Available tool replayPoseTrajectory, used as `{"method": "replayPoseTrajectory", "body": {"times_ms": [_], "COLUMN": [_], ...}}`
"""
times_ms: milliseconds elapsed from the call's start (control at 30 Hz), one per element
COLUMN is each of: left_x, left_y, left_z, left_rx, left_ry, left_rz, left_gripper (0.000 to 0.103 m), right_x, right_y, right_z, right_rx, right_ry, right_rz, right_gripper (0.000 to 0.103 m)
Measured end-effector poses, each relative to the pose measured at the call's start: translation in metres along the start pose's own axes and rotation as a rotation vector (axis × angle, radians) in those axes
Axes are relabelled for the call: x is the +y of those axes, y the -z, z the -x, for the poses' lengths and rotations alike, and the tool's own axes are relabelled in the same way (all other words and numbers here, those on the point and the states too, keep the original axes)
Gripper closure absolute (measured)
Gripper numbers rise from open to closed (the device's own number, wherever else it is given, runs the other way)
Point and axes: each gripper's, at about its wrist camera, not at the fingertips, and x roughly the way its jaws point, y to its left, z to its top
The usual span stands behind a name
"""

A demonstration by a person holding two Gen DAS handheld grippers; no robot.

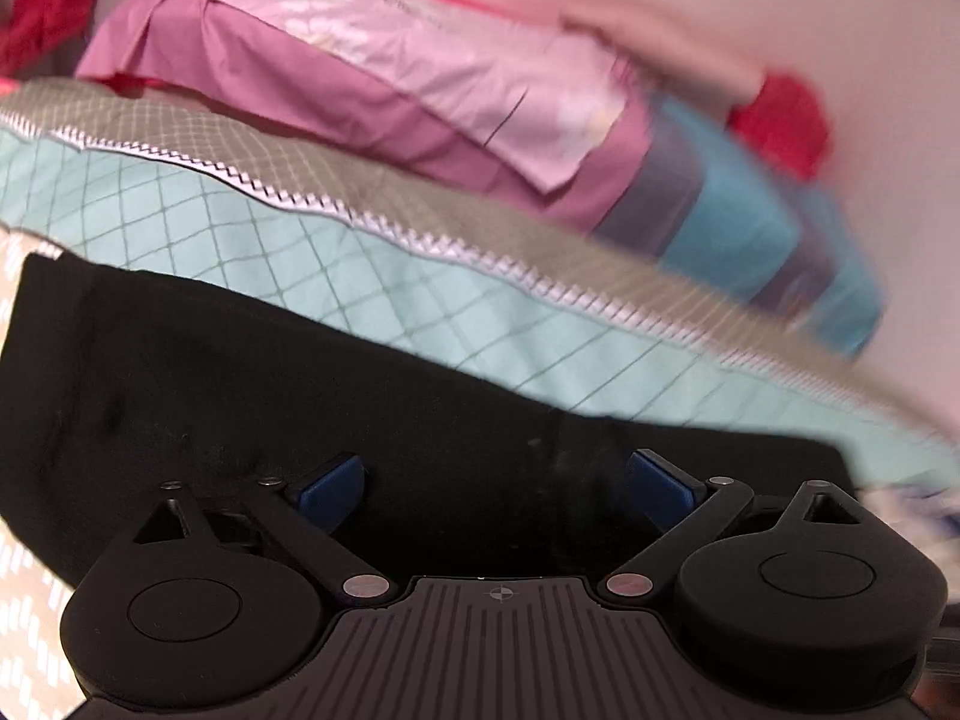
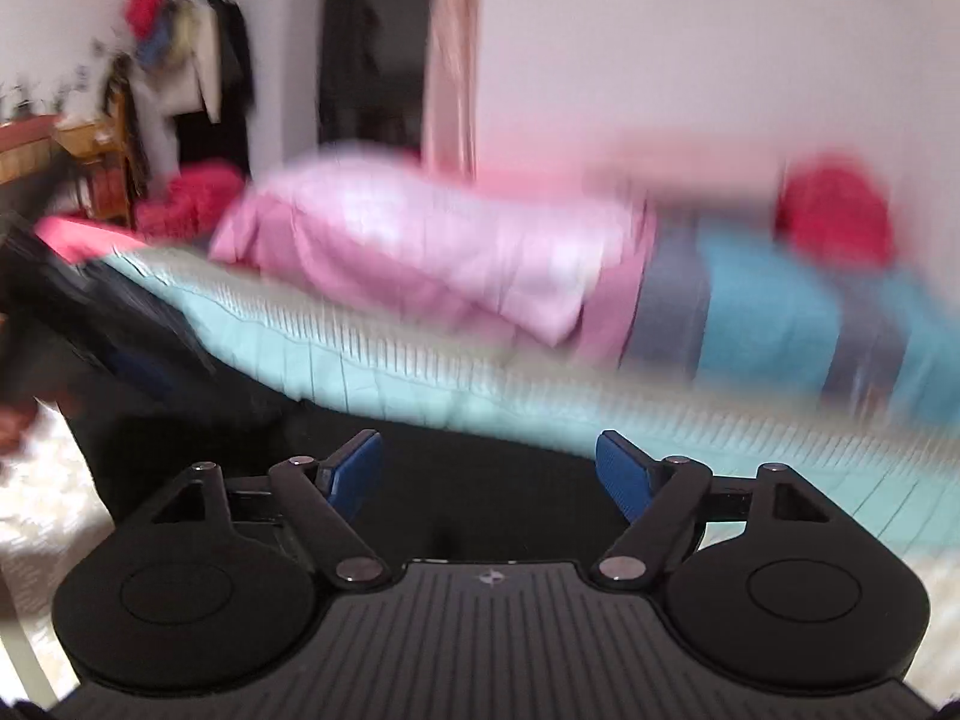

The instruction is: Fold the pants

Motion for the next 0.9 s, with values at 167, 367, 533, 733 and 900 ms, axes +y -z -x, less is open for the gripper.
{"method": "replayPoseTrajectory", "body": {"times_ms": [167, 367, 533, 733, 900], "left_x": [0.040, 0.115, 0.163, 0.182, 0.185], "left_y": [0.006, 0.043, 0.082, 0.112, 0.126], "left_z": [0.059, 0.123, 0.159, 0.183, 0.183], "left_rx": [-0.088, -0.147, -0.153, -0.157, -0.118], "left_ry": [-0.027, -0.317, -0.424, -0.468, -0.455], "left_rz": [0.072, 0.199, 0.361, 0.427, 0.418], "left_gripper": [0.000, 0.000, 0.000, 0.000, 0.000], "right_x": [0.030, 0.119, 0.242, 0.365, 0.387], "right_y": [0.002, -0.033, -0.046, -0.024, -0.023], "right_z": [-0.016, -0.013, -0.057, -0.107, -0.131], "right_rx": [0.062, -0.119, -0.128, -0.054, -0.054], "right_ry": [0.112, -0.048, -0.229, -0.196, -0.169], "right_rz": [0.160, 0.359, 0.487, 0.665, 0.698], "right_gripper": [0.022, 0.010, 0.009, 0.009, 0.027]}}
